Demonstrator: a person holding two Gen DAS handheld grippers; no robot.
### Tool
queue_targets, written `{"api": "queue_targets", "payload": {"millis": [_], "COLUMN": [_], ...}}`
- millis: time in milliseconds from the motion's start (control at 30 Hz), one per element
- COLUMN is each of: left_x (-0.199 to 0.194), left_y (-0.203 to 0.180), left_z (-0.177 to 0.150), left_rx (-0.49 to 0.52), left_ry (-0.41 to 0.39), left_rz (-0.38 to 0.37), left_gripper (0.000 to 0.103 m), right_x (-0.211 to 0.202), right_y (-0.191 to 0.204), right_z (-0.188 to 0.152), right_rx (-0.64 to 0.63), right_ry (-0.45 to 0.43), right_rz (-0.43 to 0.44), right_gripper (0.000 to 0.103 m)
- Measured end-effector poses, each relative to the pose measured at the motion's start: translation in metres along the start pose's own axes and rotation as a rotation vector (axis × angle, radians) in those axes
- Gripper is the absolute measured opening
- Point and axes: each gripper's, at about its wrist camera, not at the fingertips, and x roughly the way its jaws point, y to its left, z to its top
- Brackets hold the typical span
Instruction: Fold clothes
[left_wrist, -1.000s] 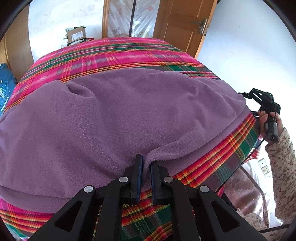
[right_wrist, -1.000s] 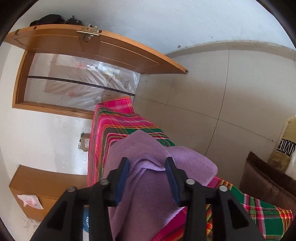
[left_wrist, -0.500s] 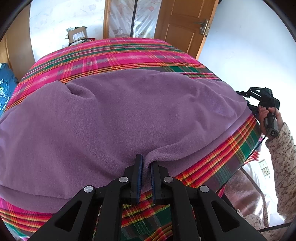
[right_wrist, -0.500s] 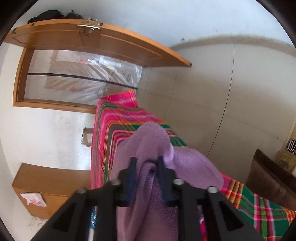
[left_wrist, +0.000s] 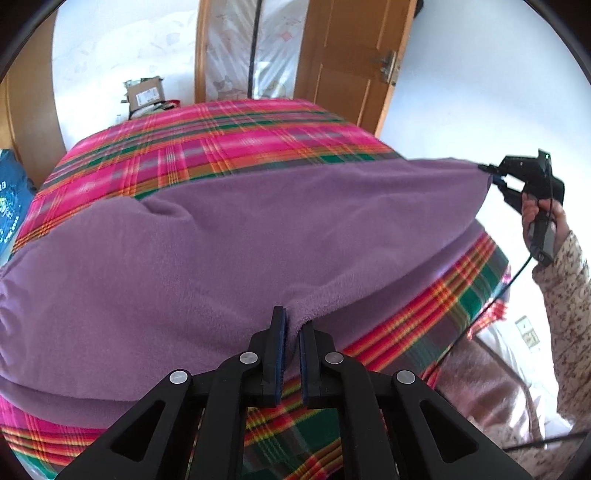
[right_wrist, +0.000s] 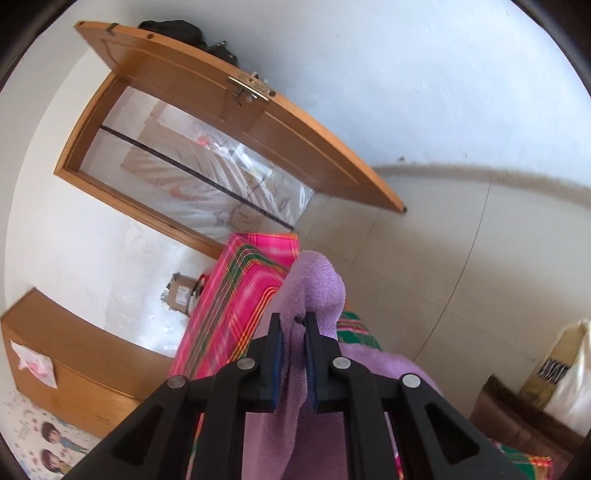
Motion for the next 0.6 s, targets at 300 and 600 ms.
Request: {"api": "queue_targets", "payload": {"millis": [300,600], "left_x": [0.005,0.009], "left_y": [-0.002,-0.004], "left_z": [-0.008,-0.009], "left_rx": [0.006,0.006], "left_ry": [0.03,0.04], "left_rz": [-0.005,-0.016], "left_gripper": [0.006,0.006], "right_x": [-0.014,-0.009], "right_y": [-0.024,-0.043], "right_z": [0.0,-0.01], "right_rx": [0.004,0.034], "right_ry": [-0.068,-0.021], "right_rz": [-0.125,-0.159], "right_gripper": [0.006,0.003]}}
